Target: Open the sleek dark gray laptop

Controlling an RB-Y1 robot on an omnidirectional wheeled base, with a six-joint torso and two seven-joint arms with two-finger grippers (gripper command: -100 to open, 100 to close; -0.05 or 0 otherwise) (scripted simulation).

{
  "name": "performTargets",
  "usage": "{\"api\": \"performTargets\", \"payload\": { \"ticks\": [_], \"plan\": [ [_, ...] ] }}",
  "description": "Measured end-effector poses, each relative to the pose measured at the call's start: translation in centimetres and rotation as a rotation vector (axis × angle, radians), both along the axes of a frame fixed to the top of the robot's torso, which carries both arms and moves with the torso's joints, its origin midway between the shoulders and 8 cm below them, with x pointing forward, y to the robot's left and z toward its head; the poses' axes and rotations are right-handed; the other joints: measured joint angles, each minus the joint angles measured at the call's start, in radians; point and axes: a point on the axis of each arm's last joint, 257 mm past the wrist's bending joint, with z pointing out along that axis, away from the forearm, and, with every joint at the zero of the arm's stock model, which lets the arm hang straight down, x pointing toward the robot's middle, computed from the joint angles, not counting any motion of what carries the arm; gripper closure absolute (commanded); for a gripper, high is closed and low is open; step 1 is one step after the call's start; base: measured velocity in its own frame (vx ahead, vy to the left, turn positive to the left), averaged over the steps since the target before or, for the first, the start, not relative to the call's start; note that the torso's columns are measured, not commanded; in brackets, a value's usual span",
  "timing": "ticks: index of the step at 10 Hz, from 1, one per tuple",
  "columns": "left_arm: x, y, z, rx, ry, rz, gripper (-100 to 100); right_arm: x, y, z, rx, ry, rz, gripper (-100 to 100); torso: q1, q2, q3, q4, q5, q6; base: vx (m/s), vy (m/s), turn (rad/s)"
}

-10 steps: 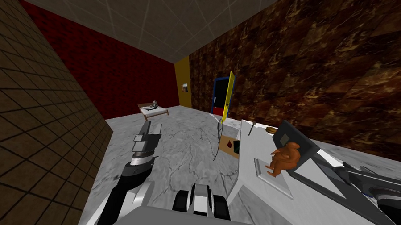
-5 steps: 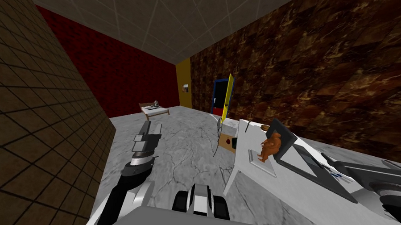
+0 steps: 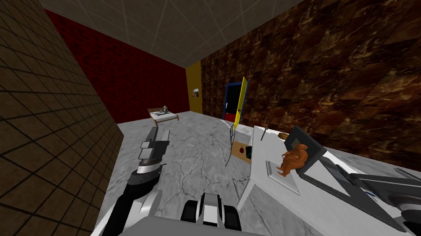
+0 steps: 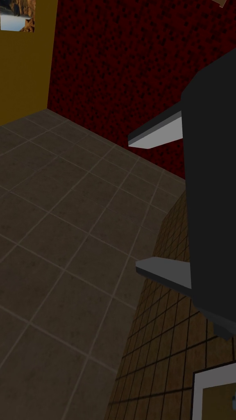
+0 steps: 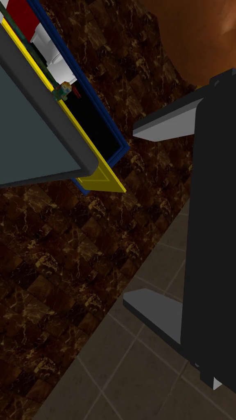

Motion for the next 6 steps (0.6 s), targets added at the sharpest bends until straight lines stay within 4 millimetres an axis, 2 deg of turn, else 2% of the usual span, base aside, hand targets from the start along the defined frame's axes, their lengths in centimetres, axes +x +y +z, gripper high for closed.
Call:
{"api": "performTargets", "payload": {
  "ticks": [4, 6],
  "plan": [
    [0.0, 0.0, 0.0, 0.0, 0.0, 0.0, 0, -1.7, -2.0, -1.8, -0.002, 0.052, -0.082, -100, 0.001, 0.006, 0.004, 0.002, 0.0, 0.0, 0.253, 0.046, -0.007],
    [0.0, 0.0, 0.0, 0.0, 0.0, 0.0, 0, -2.2, -2.3, -1.9, -0.004, 0.06, -0.101, -100, -0.001, 0.013, 0.008, 0.004, -0.001, -0.001, 0.064, 0.006, -0.003]
  ]
}}
